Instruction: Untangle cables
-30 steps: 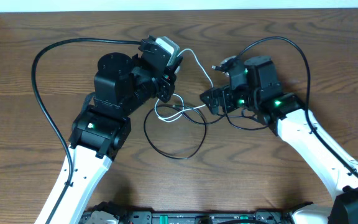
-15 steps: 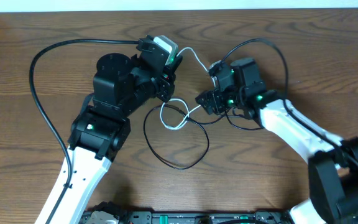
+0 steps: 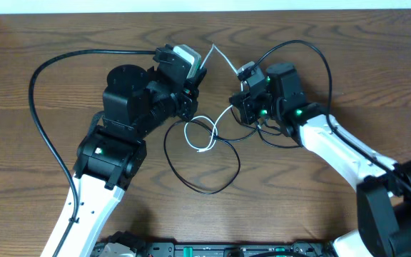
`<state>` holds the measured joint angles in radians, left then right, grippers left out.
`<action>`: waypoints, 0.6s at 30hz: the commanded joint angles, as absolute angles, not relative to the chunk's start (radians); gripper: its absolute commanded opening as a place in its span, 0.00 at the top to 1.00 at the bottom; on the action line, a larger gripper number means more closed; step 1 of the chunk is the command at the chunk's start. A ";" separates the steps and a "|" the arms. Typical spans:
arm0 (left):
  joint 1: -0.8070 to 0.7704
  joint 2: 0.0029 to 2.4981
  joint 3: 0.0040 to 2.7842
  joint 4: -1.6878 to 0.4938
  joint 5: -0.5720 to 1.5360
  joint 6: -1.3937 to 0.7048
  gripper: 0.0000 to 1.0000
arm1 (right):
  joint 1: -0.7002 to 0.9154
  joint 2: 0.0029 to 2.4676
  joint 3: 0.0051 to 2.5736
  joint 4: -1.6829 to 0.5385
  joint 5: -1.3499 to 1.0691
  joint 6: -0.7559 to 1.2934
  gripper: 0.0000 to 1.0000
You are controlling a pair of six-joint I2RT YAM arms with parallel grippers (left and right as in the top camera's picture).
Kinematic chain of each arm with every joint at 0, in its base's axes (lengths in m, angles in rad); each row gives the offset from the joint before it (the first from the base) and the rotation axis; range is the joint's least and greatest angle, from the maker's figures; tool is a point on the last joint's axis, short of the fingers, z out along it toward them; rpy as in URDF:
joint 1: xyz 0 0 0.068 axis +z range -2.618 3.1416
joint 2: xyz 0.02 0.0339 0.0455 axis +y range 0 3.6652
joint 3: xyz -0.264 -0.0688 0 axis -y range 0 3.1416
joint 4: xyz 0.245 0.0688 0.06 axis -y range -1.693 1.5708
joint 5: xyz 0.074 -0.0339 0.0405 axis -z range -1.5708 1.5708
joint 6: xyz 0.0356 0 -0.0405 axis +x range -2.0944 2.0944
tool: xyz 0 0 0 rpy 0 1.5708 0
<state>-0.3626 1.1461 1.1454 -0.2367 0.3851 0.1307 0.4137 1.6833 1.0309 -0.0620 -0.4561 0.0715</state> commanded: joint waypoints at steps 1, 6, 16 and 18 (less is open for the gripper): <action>-0.358 1.151 1.158 -0.260 0.372 0.126 0.92 | 0.404 1.601 1.032 -0.056 -0.469 0.086 0.99; -0.358 1.186 1.158 -0.306 0.372 0.126 0.92 | 0.381 1.491 1.032 -0.071 -0.465 0.108 0.99; -0.358 1.227 1.156 -0.322 0.373 0.125 0.92 | 0.301 1.341 1.032 -0.193 -0.451 0.088 0.95; -0.358 1.233 1.156 -0.333 0.373 0.126 0.92 | 0.297 1.327 1.032 -0.200 -0.451 0.088 0.93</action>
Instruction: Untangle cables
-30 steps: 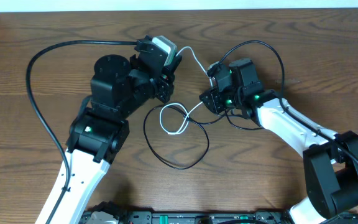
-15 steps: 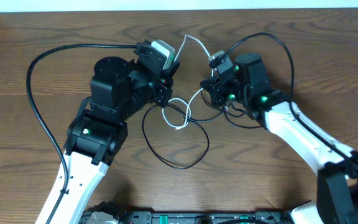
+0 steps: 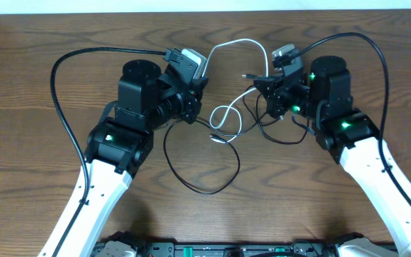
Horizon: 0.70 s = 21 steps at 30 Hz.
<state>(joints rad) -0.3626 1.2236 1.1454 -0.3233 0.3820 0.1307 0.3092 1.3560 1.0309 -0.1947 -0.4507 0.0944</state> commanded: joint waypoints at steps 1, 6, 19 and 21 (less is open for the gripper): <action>-0.358 1.235 1.156 -0.337 0.373 0.125 0.92 | 0.297 1.324 1.032 -0.200 -0.456 0.088 0.88; -0.358 1.240 1.155 -0.344 0.373 0.125 0.92 | 0.297 1.324 1.032 -0.203 -0.471 0.088 0.99; -0.358 1.233 1.155 -0.322 0.477 0.125 0.92 | 0.297 1.381 1.032 -0.272 -0.395 0.001 0.01; -0.358 1.220 1.155 -0.307 0.521 0.121 0.92 | 0.297 1.418 1.032 -0.247 -0.395 -0.002 0.01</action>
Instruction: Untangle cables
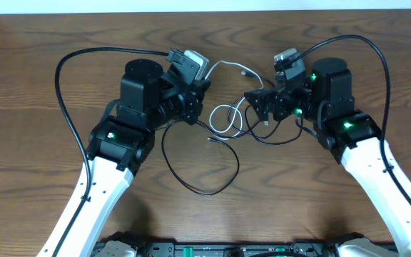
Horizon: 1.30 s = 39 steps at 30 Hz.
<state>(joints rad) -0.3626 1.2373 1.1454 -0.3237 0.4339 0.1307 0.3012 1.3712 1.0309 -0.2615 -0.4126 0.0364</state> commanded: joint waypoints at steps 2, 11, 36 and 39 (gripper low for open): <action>-0.358 1.201 1.156 -0.292 0.535 0.082 0.92 | 0.297 1.452 1.032 -0.222 -0.395 -0.001 0.01; -0.358 1.119 1.155 -0.300 0.544 0.045 0.92 | 0.304 1.601 1.032 -0.067 -0.395 0.003 0.01; -0.358 1.190 1.155 -0.563 0.308 0.046 0.92 | 0.249 1.542 1.119 -0.304 -0.350 0.161 0.99; -0.358 1.190 1.155 -0.603 0.208 0.036 0.92 | 0.242 1.530 1.186 -0.416 -0.334 0.161 0.99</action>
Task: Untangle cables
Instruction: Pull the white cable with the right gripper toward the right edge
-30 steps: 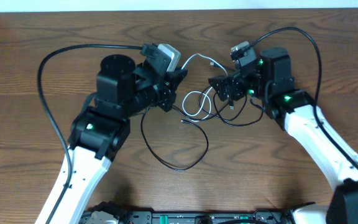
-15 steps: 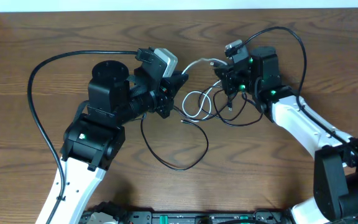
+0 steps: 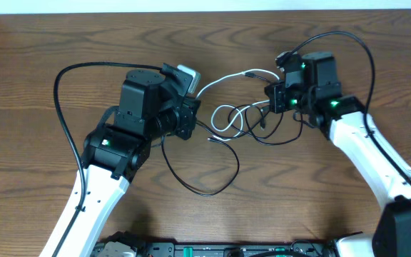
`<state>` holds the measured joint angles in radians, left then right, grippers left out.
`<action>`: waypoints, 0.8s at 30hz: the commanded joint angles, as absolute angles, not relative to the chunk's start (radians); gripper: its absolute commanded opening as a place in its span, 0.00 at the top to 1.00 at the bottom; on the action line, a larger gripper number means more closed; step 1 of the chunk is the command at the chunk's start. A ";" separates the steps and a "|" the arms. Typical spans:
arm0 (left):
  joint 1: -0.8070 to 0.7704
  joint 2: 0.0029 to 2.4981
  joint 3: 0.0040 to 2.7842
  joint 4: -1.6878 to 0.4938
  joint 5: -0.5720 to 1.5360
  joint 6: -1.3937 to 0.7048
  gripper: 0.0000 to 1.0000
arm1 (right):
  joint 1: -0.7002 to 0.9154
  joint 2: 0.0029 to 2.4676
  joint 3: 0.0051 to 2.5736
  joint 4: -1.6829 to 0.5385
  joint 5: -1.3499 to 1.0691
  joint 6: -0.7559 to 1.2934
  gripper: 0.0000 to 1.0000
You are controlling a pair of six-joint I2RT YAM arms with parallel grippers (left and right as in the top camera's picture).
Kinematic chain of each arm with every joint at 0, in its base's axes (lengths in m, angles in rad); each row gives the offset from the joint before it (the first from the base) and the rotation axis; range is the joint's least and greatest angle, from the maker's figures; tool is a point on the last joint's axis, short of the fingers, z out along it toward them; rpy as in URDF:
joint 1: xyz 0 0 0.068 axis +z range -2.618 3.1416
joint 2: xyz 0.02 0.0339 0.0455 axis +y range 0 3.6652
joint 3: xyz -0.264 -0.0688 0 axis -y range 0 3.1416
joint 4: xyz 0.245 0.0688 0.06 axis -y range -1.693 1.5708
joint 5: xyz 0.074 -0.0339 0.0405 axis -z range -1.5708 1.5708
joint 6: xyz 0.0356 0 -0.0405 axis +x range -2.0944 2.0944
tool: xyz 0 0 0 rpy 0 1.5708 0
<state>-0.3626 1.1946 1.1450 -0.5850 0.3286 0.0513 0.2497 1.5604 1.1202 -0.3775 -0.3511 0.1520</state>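
A white cable (image 3: 228, 118) lies in loops at the table's middle. One strand of it runs from my left gripper (image 3: 193, 100) up and right to its end beside my right gripper (image 3: 271, 98). The left gripper looks shut on that strand. A thin black cable (image 3: 207, 191) forms a big loop below the white loops and crosses them. More black cable (image 3: 280, 140) curls under the right gripper. The right gripper's jaws are hidden under its own body, so whether they hold anything does not show.
Each arm's thick black supply cable arcs over the table: one at the far left (image 3: 57, 107), one at the upper right (image 3: 362, 53). The table's back edge (image 3: 205, 8) runs along the top. Bare wood lies to the left and the lower right.
My right gripper has moved up and to the right. The white strand's end now reaches to it instead of stopping short. My left gripper has shifted slightly down and left.
At first both grippers stood close together over the tangle. Then they were further apart, with the white cable arched between them. Then the arch had dropped and its end lay free. Now the strand stretches across to the right gripper again.
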 commanded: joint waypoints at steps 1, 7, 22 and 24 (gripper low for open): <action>-0.358 1.189 1.155 -0.611 0.174 0.028 0.92 | 0.239 1.530 1.219 -0.463 -0.316 0.160 0.99; -0.358 1.190 1.155 -0.624 0.148 0.028 0.76 | 0.208 1.530 1.467 -0.762 -0.181 0.147 0.99; -0.358 1.191 1.154 -0.636 0.148 0.028 0.54 | -0.022 1.530 2.002 -1.294 0.004 0.096 0.99; -0.358 1.194 1.154 -0.637 0.148 0.028 0.54 | -0.050 1.530 2.058 -1.354 0.044 0.096 0.99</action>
